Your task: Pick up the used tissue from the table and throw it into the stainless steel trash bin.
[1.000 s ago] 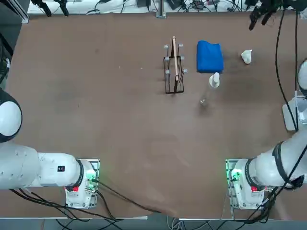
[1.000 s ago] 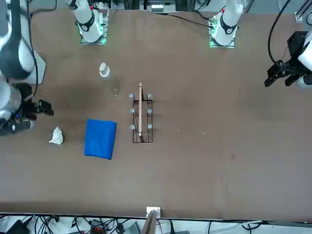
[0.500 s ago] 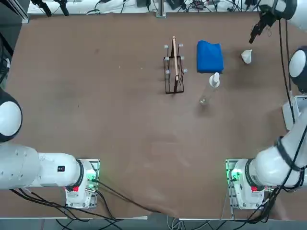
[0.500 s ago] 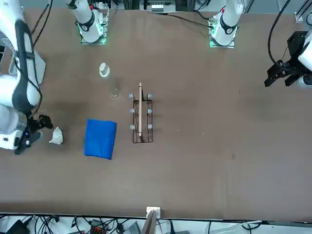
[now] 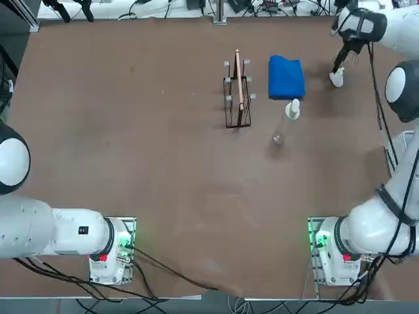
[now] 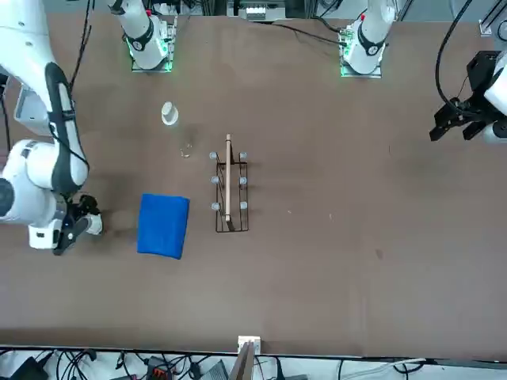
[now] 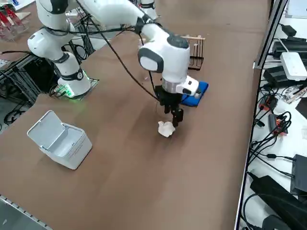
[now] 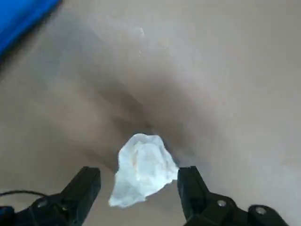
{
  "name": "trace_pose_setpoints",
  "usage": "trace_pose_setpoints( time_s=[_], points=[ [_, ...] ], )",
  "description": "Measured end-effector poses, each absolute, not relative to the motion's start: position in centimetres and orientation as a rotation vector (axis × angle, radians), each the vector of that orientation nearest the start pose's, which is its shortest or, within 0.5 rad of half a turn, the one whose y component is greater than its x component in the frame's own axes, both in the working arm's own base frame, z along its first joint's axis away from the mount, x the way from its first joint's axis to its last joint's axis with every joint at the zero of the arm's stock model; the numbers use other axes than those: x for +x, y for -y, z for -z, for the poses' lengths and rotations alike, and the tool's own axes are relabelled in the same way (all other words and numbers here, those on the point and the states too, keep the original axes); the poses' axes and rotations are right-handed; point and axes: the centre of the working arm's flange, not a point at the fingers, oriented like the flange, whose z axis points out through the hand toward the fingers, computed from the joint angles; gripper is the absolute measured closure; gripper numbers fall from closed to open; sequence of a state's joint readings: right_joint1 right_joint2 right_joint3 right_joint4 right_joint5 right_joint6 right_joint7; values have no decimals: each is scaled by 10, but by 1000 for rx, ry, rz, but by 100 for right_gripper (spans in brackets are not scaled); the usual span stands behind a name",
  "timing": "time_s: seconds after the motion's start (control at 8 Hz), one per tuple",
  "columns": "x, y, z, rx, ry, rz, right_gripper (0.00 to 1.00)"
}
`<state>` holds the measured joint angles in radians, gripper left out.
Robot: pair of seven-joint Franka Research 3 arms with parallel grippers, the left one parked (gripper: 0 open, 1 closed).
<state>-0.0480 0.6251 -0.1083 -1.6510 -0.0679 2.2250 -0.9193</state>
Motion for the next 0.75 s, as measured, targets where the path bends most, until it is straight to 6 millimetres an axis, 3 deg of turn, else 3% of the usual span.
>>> trace_pose_setpoints(
  time_s=[0.75],
  points=[
    [664, 102, -179, -2918, 1449, -270, 0]
  ],
)
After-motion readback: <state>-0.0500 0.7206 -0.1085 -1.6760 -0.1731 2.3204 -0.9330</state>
